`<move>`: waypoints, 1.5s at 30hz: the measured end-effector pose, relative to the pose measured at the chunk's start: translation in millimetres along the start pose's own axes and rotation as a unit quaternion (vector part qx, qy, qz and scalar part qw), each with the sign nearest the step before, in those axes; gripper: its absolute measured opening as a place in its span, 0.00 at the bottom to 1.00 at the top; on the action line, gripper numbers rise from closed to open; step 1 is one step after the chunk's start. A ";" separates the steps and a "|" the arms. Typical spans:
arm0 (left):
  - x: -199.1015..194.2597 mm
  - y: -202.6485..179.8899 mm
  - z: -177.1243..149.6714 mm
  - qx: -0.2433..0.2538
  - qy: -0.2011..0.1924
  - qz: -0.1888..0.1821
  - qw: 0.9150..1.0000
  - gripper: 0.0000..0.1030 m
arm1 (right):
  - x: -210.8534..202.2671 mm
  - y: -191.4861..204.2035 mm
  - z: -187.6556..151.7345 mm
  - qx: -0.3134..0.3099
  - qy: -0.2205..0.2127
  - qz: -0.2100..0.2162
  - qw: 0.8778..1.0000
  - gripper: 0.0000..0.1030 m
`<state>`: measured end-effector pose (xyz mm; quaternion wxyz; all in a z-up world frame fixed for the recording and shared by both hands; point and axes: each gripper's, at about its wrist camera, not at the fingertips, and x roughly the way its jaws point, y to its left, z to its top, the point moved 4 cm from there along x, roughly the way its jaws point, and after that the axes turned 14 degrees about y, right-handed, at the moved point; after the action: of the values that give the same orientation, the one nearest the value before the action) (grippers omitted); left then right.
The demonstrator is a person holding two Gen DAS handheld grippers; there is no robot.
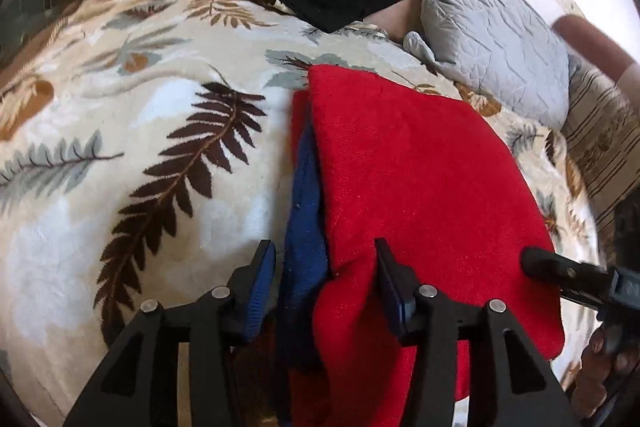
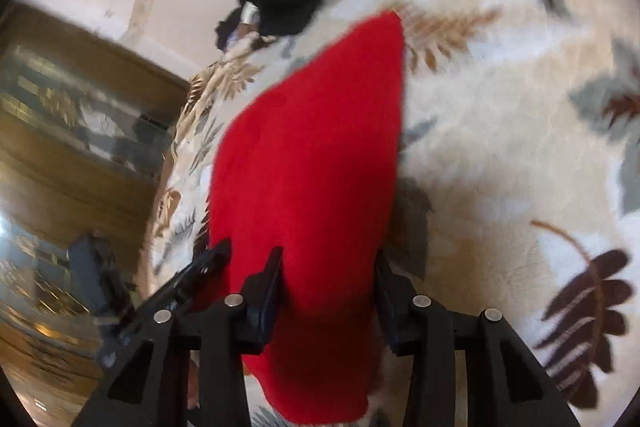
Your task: Fold small clothes
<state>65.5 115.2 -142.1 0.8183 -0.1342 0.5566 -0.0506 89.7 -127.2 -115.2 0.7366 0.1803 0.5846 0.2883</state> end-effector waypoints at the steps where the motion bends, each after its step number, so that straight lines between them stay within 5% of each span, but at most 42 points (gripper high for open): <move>1: 1.0 1.1 0.6 0.001 -0.001 -0.002 1.000 0.54 | -1.5 -4.0 0.9 0.005 -0.003 0.003 1.000 0.52; 6: 2.5 1.2 -1.2 0.002 -0.006 -0.010 1.000 0.54 | -12.7 -33.0 36.2 0.072 -0.037 0.040 0.996 0.68; 9: 3.0 2.1 -0.8 0.002 -0.007 -0.012 1.000 0.55 | 22.8 -41.4 70.2 0.087 0.018 0.063 0.994 0.75; 11: 3.0 2.7 -1.1 0.003 -0.007 -0.012 1.000 0.56 | 38.9 -36.3 81.2 0.077 0.038 0.059 0.995 0.52; 12: 2.7 2.4 -1.4 0.002 -0.008 -0.012 1.000 0.56 | 35.3 -24.7 82.8 0.058 0.028 0.030 0.997 0.47; 15: 4.1 4.5 -1.9 -0.005 -0.008 -0.017 1.000 0.59 | 24.3 -0.8 75.8 0.010 -0.003 -0.021 1.000 0.44; 17: 6.7 3.2 -0.7 -0.008 -0.005 -0.024 1.000 0.61 | 32.9 -17.7 73.1 0.039 0.013 -0.041 0.998 0.58; 19: 3.9 4.4 0.3 -0.010 -0.005 -0.023 1.000 0.60 | 24.7 -25.4 61.4 0.058 0.001 -0.006 0.998 0.70; 25: -33.2 -0.2 -15.2 0.002 -0.019 -0.049 0.999 0.56 | 0.7 -17.9 -1.2 0.038 -0.005 0.030 0.999 0.70; 28: -12.2 8.4 -28.4 0.010 0.015 0.010 1.000 0.46 | 2.8 -19.9 -26.1 0.047 0.002 0.042 0.998 0.70; 31: -12.1 21.6 -27.3 -0.025 0.022 -0.017 0.999 0.45 | 4.2 -20.0 -42.6 0.051 0.011 0.046 0.998 0.70; 34: -24.0 14.9 -27.1 -0.003 0.006 0.022 1.000 0.44 | -1.8 -17.3 -50.7 0.045 0.006 0.052 0.998 0.70; 42: -40.4 10.3 -31.2 -0.005 -0.003 0.013 1.000 0.44 | -3.0 -13.8 -54.5 0.040 0.005 0.072 0.997 0.70; 45: -47.0 -0.4 -19.1 0.000 -0.018 0.001 1.000 0.58 | -11.7 -14.1 -48.7 0.037 -0.007 0.077 0.996 0.70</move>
<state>30.2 122.6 -106.4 0.8280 -0.1347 0.5423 -0.0472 43.9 -148.9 -127.1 0.7093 0.2542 0.5740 0.3207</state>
